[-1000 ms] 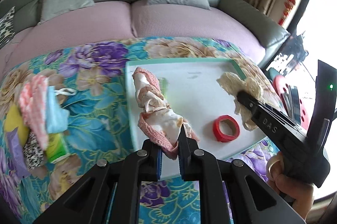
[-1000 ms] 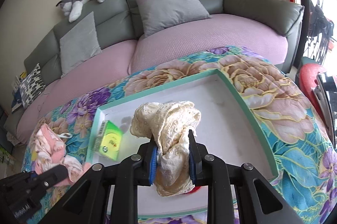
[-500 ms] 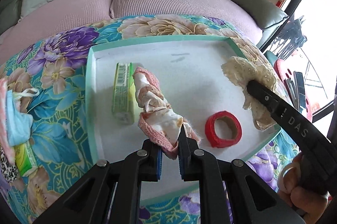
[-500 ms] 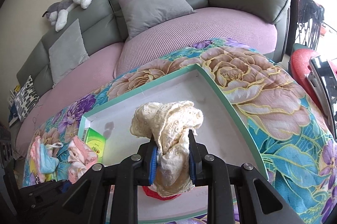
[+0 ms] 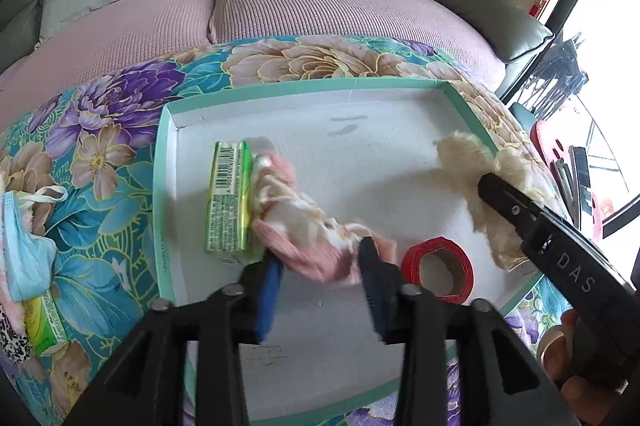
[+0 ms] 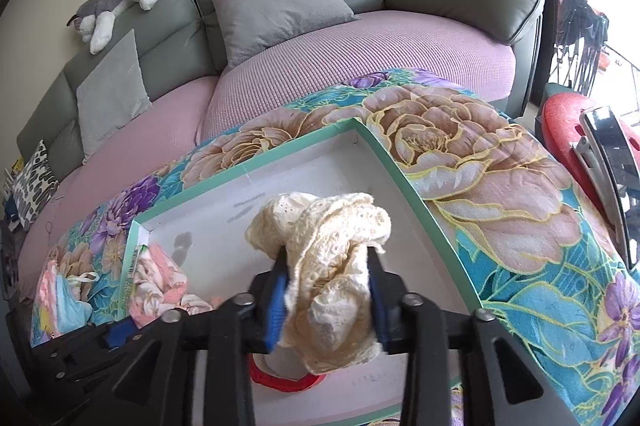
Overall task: Organize soft objects
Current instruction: 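Carry the pink-white cloth and cream lace cloth over the white tray with both tools, then release both cloths into the tray and withdraw both tools toward the pile, then grasp the purple wet-wipe pack with the left tool while the right tool grasps the green tissue pack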
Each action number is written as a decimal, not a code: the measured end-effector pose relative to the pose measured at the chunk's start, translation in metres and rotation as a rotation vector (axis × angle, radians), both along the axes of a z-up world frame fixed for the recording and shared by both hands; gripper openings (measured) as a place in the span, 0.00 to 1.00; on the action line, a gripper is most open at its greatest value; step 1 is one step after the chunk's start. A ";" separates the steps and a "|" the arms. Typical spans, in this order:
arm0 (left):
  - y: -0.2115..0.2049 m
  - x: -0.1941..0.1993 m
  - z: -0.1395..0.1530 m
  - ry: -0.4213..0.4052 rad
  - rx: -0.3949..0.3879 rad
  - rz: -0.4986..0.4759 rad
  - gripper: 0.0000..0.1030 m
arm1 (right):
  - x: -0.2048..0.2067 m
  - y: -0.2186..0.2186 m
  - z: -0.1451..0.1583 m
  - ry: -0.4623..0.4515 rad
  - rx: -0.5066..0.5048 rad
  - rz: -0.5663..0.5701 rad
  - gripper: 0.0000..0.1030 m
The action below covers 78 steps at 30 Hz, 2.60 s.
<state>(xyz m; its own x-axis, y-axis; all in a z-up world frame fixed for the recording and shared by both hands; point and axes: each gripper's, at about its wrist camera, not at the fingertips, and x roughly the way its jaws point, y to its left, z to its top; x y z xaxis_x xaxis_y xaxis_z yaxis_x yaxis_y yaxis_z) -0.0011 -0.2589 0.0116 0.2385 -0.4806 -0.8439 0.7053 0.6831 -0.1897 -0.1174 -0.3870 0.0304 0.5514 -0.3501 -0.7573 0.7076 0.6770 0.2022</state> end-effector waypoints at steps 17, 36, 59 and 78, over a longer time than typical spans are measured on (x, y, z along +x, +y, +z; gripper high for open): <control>0.043 0.013 0.027 -0.049 -0.084 0.122 0.79 | 0.002 0.003 -0.001 0.027 -0.008 0.006 0.82; 0.118 0.066 0.010 -0.143 0.047 0.467 0.93 | 0.009 0.015 0.001 0.053 -0.039 0.026 1.00; 0.242 0.084 0.033 -0.203 0.196 0.823 0.95 | 0.068 0.119 0.015 -0.005 -0.045 0.336 1.00; 0.349 0.081 0.029 -0.145 0.218 1.001 0.95 | 0.111 0.226 -0.005 0.020 -0.026 0.607 1.00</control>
